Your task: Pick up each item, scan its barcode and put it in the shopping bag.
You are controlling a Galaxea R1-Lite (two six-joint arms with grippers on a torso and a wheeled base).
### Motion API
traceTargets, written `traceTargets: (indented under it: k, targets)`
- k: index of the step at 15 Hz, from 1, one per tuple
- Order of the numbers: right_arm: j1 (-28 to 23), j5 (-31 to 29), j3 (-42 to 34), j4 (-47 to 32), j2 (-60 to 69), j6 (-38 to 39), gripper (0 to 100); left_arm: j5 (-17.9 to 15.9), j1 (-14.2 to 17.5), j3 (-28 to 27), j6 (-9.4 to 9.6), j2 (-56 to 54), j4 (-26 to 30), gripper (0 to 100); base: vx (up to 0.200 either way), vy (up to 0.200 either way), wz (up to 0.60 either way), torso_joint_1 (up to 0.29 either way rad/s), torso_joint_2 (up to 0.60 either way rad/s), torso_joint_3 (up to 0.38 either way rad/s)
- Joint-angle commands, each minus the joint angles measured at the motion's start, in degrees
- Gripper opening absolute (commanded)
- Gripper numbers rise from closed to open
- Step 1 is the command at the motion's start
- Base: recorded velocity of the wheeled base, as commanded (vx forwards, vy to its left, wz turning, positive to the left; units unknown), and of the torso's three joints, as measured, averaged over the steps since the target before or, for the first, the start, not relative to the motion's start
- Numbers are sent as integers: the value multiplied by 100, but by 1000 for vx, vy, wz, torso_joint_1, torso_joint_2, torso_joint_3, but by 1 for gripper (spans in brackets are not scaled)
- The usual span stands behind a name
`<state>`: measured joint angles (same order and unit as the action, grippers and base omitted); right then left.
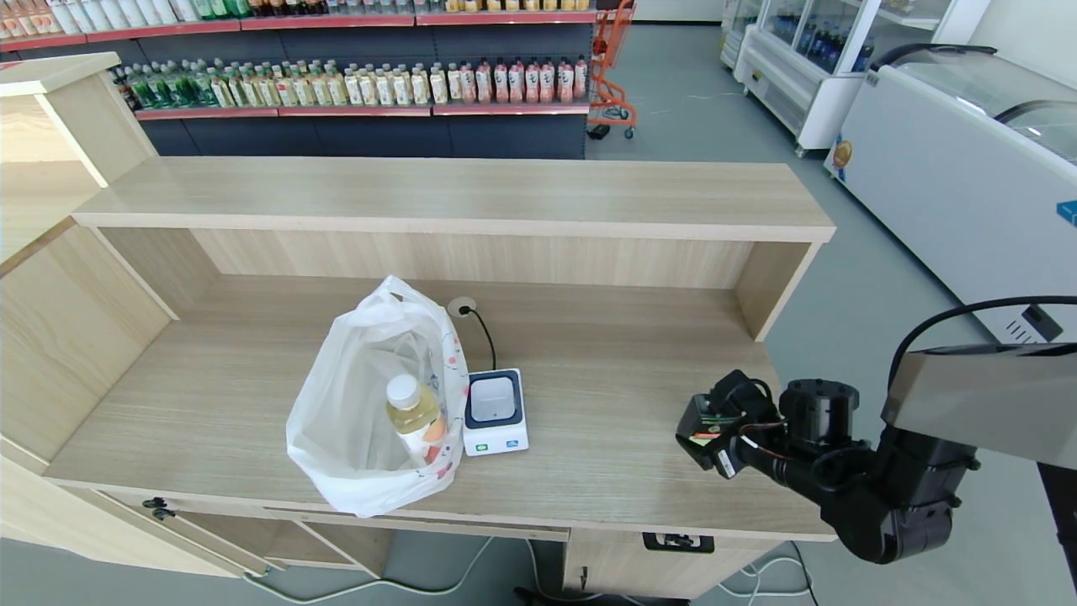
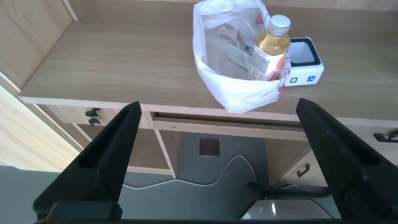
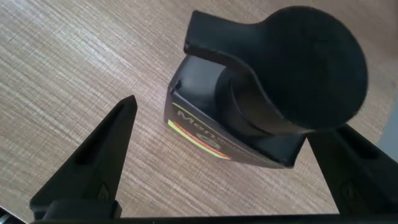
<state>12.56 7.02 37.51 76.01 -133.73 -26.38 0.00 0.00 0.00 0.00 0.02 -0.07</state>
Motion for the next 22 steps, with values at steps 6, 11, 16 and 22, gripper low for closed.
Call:
traceTargets:
  k: [6,11,16,22]
  targets:
    - [230,45,819,-385,-426,-34,100,0,0,0,0,6,-1,100,0,0,0,0,0,0]
    - [221,265,1083,-578,-522,-122,0,0,0,0,0,-2,-1,100,0,0,0,0,0,0]
    - [203,300,977,-490,-285,-104,0,0,0,0,0,6,-1,100,0,0,0,0,0,0]
    - [-210,845,-33,-490,1886,1082,0,0,0,0,0,6,-1,100,0,0,0,0,0,0]
